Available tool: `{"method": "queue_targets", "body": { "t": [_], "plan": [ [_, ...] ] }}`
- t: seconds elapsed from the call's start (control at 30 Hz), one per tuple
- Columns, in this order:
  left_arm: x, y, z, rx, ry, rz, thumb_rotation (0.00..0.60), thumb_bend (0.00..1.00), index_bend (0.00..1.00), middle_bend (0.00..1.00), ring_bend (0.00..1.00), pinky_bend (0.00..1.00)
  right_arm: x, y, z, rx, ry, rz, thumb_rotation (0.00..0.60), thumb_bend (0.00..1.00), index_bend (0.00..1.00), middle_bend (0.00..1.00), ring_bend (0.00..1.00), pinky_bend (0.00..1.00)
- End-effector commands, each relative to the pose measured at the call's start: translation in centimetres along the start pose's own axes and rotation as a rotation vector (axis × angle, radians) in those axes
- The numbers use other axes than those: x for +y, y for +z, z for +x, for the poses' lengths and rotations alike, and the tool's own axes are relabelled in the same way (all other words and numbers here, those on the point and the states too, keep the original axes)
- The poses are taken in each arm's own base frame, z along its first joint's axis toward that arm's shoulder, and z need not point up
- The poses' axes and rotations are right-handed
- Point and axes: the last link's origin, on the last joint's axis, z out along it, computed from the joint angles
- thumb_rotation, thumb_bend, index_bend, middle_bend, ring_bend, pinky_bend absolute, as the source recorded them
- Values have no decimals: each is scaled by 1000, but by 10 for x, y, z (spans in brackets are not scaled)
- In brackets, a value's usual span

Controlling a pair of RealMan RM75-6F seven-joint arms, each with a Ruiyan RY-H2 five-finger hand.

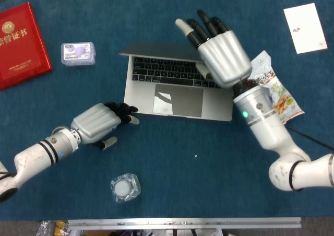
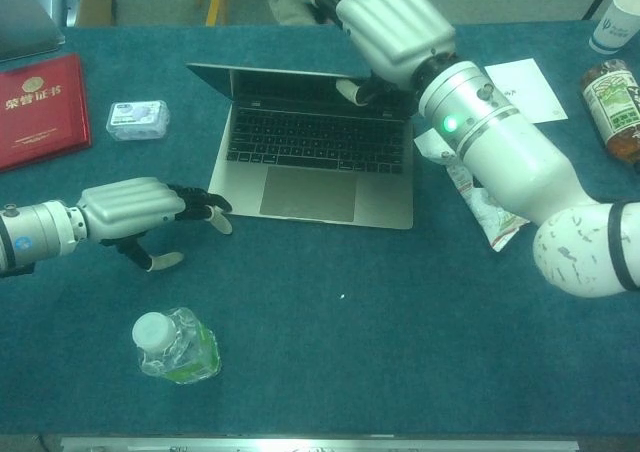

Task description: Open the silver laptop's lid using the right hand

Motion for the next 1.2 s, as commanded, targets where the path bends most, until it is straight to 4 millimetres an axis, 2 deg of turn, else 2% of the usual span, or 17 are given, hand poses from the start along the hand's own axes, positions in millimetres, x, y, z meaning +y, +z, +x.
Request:
{"method": "queue_targets", "body": {
  "t": [0.03,0.3,0.77,1.03,1.2],
  "plan": [
    [0,0,0,-1,0,0,600,417,193,114,107,184,7,4,4,8,-3,-16,600,287,102,163,31,189],
    [1,0,1,0,1,-1,600,417,194,114,108,184,24,18,18,29,-7,-56,600,287,101,163,31,188],
    [2,1,1,-3,4,1,600,416,194,114,108,184,59,42,29,57,-9,-167,600,279,102,163,31,188],
    [3,2,1,-6,8,-1,600,416,194,114,108,184,78,53,30,64,-8,-229,600,175,102,163,31,188],
    [3,3,1,-6,8,1,600,417,194,114,108,184,91,60,30,67,-8,-269,600,158,102,163,31,189]
  ]
}}
